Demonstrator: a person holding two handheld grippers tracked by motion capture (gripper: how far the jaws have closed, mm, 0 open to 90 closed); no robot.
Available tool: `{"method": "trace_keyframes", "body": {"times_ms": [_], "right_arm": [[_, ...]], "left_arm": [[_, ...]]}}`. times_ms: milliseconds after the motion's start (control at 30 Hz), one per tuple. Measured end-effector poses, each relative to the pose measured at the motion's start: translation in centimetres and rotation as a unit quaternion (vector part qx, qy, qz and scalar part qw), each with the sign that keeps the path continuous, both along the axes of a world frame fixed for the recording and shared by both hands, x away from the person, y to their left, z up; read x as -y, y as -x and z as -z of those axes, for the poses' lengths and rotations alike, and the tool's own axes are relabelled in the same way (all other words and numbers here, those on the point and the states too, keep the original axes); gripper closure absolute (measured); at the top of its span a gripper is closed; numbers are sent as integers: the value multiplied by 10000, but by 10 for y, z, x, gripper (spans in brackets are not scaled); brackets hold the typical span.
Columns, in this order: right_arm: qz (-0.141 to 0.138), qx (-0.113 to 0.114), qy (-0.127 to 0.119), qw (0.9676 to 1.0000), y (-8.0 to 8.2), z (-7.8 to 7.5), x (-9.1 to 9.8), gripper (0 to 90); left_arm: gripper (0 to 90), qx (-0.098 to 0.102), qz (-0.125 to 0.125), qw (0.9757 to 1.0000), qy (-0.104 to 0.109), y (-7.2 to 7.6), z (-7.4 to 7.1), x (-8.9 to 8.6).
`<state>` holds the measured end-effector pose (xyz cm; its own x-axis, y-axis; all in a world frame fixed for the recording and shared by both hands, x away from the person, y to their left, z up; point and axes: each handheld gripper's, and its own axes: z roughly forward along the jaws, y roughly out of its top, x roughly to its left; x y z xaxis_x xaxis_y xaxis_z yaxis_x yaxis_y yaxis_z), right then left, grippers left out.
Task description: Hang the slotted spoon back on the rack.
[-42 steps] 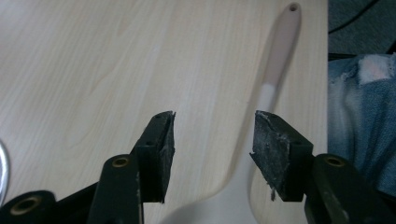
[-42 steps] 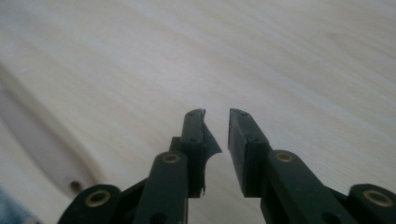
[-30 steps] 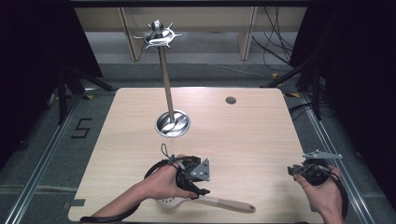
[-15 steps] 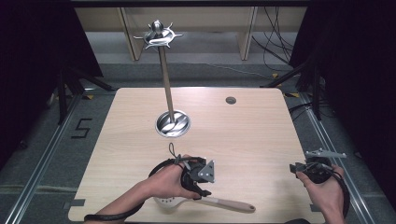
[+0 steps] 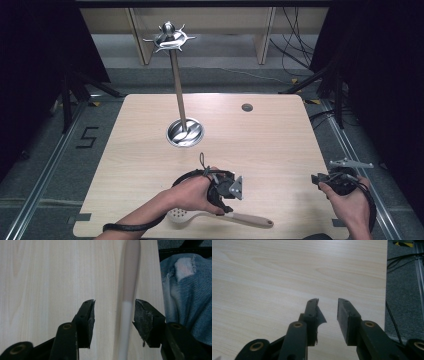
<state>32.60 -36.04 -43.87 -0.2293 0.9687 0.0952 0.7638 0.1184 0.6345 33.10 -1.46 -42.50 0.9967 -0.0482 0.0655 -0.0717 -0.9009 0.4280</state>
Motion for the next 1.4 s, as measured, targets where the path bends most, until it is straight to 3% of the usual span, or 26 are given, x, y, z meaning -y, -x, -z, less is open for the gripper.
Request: {"method": "trace_keyframes", "body": {"times_ms": [67, 100, 133, 167, 200, 233, 333, 400, 467, 533, 600, 633, 667, 700, 733, 767, 833, 900, 967, 1033, 1067, 1133, 1167, 1200, 1367, 1400], "right_arm": [[-55, -39, 139, 9999, 1, 0, 4, 703], [25, 7, 55, 10000, 1, 1, 3, 703], [-19, 65, 36, 10000, 0, 1, 3, 702], [145, 52, -110, 9998, 2, 2, 0, 702], [121, 54, -76, 9999, 1, 2, 0, 702], [240, -90, -150, 9996, 3, 0, -2, 701], [-154, -29, 183, 9997, 0, 0, 4, 700], [-104, -43, 23, 9999, -1, 0, 1, 700], [-169, -61, 92, 9998, -1, 0, 1, 700], [-64, -130, 55, 9999, 1, -1, -1, 700], [-69, -135, 52, 9999, 1, -1, -1, 700], [-37, 47, 50, 10000, 0, 3, -2, 700], [41, 21, 15, 10000, 1, 3, -3, 700], [-131, -68, 94, 9998, -1, 0, 0, 699], [-101, -118, 61, 9999, -1, -1, -1, 700], [-84, -151, 50, 9998, -1, -1, -2, 699], [-191, -104, 39, 9998, -2, 1, -1, 699], [-136, -119, 51, 9998, -2, 0, -2, 699], [-23, -150, -55, 9999, 0, 0, -4, 699], [28, -184, -67, 9998, 0, -1, -5, 699], [-75, -87, 109, 9999, -1, -1, -2, 698], [5, -155, -56, 9999, 0, -1, -5, 698], [-97, 3, 14, 10000, -1, 2, -4, 699], [-9, -144, -54, 9999, 0, 0, -5, 698], [2, -147, -68, 9999, 0, 0, -6, 699], [-96, 2, -3, 10000, -1, 3, -4, 699]], "left_arm": [[506, -63, 46, 10000, -48, 1, 2, 5], [507, -99, 15, 9999, -14, 2, 4, 8], [508, -40, 116, 9998, -136, 1, 4, 10], [511, 3, 159, 9997, -194, 1, 4, 12], [513, -24, 114, 9997, -210, 2, 6, 13], [516, -15, 130, 9996, -235, 2, 6, 15], [519, -50, 171, 9994, -286, 5, 11, 19], [519, -69, 194, 9992, -338, 7, 15, 22], [518, -30, 280, 9985, -466, 7, 18, 25], [519, -12, 377, 9976, -586, 8, 20, 29], [519, -61, 391, 9974, -597, 9, 23, 33], [519, -86, 386, 9976, -577, 10, 25, 35], [520, -105, 377, 9976, -563, 10, 26, 36], [521, -113, 398, 9974, -583, 11, 27, 38], [523, -170, 355, 9978, -532, 12, 29, 39], [525, -107, 466, 9967, -657, 10, 28, 40], [528, -187, 392, 9972, -608, 12, 31, 41], [528, -134, 522, 9956, -764, 11, 31, 42], [528, -212, 431, 9964, -692, 12, 34, 43], [530, -165, 542, 9949, -835, 11, 34, 43], [531, -212, 464, 9956, -789, 13, 36, 43], [537, -193, 546, 9943, -896, 11, 37, 43], [541, -199, 547, 9941, -910, 11, 37, 44], [546, -211, 538, 9942, -907, 11, 38, 44], [559, -263, 527, 9934, -982, 10, 41, 44], [561, -269, 537, 9932, -998, 10, 41, 44]]}}
